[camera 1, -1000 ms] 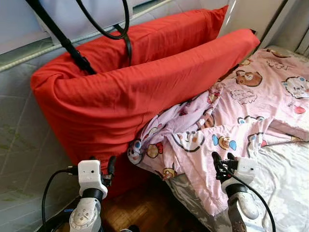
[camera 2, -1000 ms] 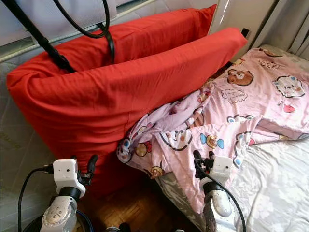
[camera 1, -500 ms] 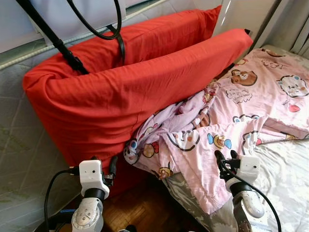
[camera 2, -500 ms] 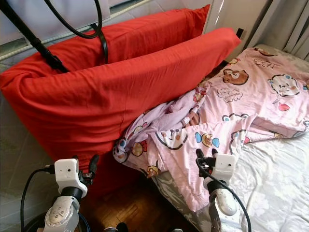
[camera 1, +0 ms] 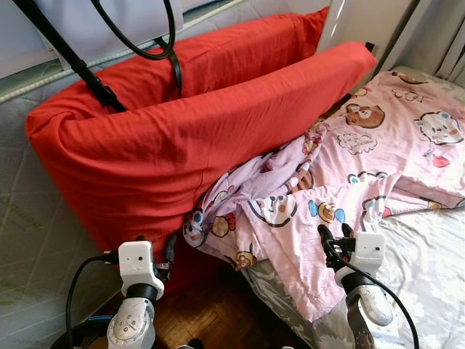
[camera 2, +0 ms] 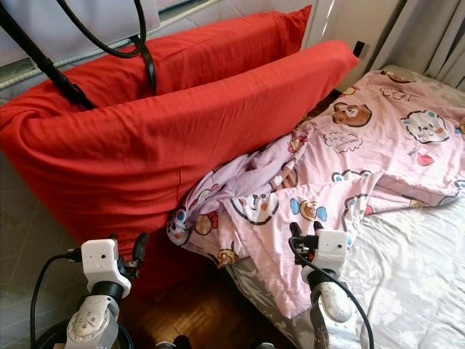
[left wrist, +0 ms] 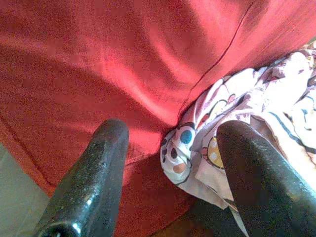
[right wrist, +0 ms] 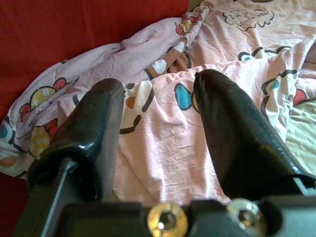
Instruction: Clean up the room
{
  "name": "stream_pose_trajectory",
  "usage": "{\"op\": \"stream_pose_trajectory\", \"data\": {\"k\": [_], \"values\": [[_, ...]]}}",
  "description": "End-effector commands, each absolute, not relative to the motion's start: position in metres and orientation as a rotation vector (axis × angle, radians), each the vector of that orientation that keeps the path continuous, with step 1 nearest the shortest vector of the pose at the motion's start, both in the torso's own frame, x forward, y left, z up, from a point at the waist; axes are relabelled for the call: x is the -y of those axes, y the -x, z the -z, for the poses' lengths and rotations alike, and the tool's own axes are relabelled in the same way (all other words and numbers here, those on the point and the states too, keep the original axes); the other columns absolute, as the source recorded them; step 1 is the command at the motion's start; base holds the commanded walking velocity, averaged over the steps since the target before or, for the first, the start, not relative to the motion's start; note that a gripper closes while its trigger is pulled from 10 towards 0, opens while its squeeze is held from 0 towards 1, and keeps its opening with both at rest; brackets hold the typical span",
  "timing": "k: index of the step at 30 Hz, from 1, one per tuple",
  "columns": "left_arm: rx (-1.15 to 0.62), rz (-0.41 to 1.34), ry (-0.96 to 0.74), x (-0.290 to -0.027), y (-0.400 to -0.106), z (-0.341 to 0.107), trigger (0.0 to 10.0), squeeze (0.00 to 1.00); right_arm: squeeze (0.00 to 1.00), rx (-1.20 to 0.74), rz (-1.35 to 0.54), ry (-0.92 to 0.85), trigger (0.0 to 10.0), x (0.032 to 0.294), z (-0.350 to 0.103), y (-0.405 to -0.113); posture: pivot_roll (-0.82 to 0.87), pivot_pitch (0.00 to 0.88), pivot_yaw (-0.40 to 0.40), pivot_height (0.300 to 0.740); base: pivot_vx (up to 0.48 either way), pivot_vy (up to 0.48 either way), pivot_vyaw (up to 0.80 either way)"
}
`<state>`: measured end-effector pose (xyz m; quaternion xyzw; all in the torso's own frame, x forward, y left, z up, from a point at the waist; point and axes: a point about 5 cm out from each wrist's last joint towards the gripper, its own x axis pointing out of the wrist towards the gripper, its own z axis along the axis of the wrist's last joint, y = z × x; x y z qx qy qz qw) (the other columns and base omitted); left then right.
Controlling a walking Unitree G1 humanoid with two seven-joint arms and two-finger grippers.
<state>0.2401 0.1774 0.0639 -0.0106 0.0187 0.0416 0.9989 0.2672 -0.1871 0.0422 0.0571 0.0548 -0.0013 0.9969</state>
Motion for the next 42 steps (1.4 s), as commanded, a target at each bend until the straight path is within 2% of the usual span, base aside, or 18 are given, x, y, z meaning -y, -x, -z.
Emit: {"op": "stream_pose_trajectory", "data": {"k": [1, 7, 36, 42], "values": [[-0.055, -0.097, 0.037, -0.1803, -0.2356, -0.0614, 10.0, 0.00, 0.00, -0.175, 0.013, -0.106, 10.0, 0.1879, -0.0315, -0.2625, -0.10, 0.160, -0.024, 0.716, 0.000, 0.000, 0.00], [-0.060, -0.094, 0.033, -0.1807, -0.2344, -0.0605, 10.0, 0.00, 0.00, -0.150, 0.019, -0.108, 10.0, 0.1873, -0.0324, -0.2621, -0.09, 0.156, -0.022, 0.691, 0.000, 0.000, 0.00], [-0.062, -0.111, 0.025, -0.1855, -0.2323, -0.0622, 10.0, 0.00, 0.00, -0.198, 0.011, -0.099, 10.0, 0.1827, -0.0271, -0.2648, -0.08, 0.173, -0.028, 0.681, 0.000, 0.000, 0.00], [-0.062, -0.109, 0.025, -0.1846, -0.2327, -0.0625, 10.0, 0.00, 0.00, -0.187, 0.010, -0.103, 10.0, 0.1815, -0.0287, -0.2657, -0.08, 0.175, -0.027, 0.651, 0.000, 0.000, 0.00]]}}
